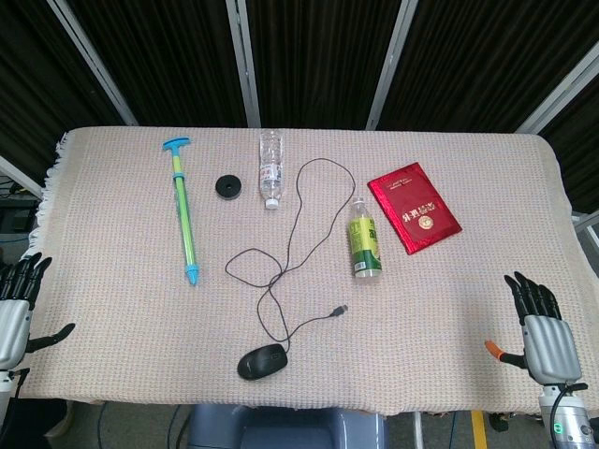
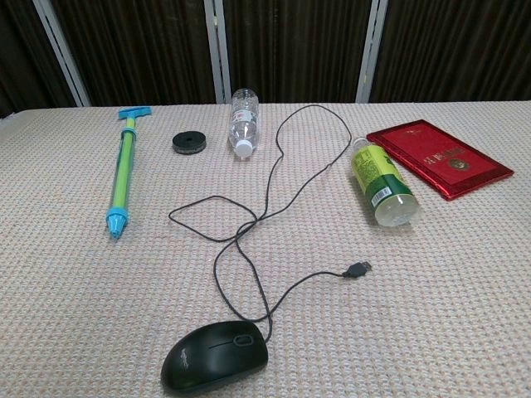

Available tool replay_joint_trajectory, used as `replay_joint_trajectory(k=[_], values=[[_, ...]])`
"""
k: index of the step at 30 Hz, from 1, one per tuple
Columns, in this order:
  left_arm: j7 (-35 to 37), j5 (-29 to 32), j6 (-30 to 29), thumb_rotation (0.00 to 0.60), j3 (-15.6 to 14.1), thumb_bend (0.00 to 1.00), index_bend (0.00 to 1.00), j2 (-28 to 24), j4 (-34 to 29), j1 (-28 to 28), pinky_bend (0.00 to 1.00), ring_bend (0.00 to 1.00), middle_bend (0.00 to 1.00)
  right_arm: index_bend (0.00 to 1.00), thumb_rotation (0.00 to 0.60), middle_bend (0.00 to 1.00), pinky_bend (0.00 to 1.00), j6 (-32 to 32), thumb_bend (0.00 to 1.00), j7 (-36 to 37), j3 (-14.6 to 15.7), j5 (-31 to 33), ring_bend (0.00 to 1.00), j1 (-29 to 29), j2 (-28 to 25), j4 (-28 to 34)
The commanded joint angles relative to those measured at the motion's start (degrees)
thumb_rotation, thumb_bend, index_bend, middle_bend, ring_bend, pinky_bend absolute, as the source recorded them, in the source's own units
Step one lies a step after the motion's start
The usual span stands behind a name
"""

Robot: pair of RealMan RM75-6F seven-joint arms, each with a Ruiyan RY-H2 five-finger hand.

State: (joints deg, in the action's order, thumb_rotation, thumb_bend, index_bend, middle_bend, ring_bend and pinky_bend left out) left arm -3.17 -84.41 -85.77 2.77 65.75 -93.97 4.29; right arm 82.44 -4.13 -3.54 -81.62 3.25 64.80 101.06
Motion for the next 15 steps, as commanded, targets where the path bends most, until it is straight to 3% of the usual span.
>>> replay_joint_trajectory(k=[1, 15], values=[[0.2, 0.0, -0.1, 0.6, 0.0, 0.13, 0.02, -0.1, 0.0, -0.1, 0.0, 0.0, 0.0, 0.0, 0.6, 0.0, 0.0, 0.1, 0.1, -0.2, 0.1, -0.2, 0.0, 0.0, 0.1, 0.0], [0.5, 0.4, 0.3, 0.6, -0.1, 0.13, 0.02, -0.3, -0.1, -0.2, 0.0, 0.0, 0.0, 0.0, 0.6, 0.0, 0.0, -0.7, 0.1, 0.1, 0.1, 0.3, 0.0, 0.3, 0.2, 0.4]])
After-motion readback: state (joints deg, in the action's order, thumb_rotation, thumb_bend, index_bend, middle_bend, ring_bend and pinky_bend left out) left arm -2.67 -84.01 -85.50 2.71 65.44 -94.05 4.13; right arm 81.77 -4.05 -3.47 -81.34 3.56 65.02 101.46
